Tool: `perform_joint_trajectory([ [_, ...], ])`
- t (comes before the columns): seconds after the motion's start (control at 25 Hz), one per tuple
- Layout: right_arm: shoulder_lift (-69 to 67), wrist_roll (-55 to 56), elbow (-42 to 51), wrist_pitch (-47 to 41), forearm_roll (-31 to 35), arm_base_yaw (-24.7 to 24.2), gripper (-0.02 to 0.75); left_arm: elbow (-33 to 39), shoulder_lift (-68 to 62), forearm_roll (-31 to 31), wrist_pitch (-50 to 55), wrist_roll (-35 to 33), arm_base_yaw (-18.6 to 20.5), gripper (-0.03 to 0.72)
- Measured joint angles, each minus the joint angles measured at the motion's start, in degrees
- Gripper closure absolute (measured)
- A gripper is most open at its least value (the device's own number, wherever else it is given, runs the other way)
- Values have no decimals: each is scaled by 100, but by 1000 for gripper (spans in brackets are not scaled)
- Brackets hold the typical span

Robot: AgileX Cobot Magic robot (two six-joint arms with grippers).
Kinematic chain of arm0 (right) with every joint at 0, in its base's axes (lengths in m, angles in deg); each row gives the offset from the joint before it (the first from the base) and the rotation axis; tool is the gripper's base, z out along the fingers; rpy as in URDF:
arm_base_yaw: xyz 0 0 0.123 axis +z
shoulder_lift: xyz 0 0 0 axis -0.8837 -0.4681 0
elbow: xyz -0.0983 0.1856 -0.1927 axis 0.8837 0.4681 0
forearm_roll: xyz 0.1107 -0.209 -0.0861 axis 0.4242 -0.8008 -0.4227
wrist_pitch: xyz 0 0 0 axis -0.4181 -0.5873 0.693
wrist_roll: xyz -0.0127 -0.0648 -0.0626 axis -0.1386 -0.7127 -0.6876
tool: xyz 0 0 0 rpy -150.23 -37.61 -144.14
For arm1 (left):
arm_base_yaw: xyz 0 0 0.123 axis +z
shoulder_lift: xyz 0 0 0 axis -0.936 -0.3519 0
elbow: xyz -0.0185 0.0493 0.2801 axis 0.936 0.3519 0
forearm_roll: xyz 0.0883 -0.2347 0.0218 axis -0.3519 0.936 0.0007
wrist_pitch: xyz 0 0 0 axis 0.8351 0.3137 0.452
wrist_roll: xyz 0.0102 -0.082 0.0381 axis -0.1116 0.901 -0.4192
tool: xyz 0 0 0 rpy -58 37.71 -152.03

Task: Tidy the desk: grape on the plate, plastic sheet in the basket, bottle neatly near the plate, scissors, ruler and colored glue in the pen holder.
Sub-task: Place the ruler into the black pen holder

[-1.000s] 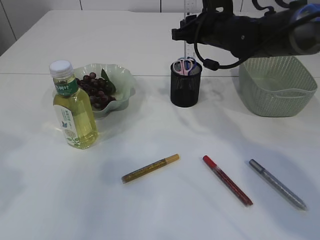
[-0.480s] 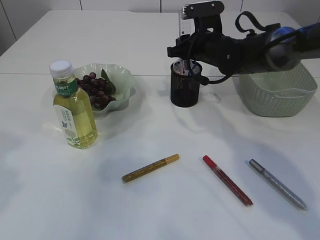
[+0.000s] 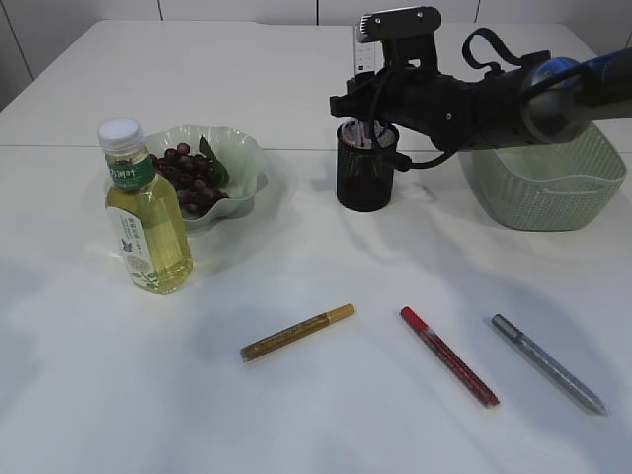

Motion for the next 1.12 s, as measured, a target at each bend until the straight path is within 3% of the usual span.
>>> perform_joint_trajectory([
  [0.6,72,4,0,-173,-10,0,421,0,0,-151,0,0,0,254],
  [0.92,210,4,0,-564,-10,0,328,0,0,-227,103,0,0,254],
  [1.12,279,4,0,-698,-10,0,314,0,0,-238,323,0,0,254],
])
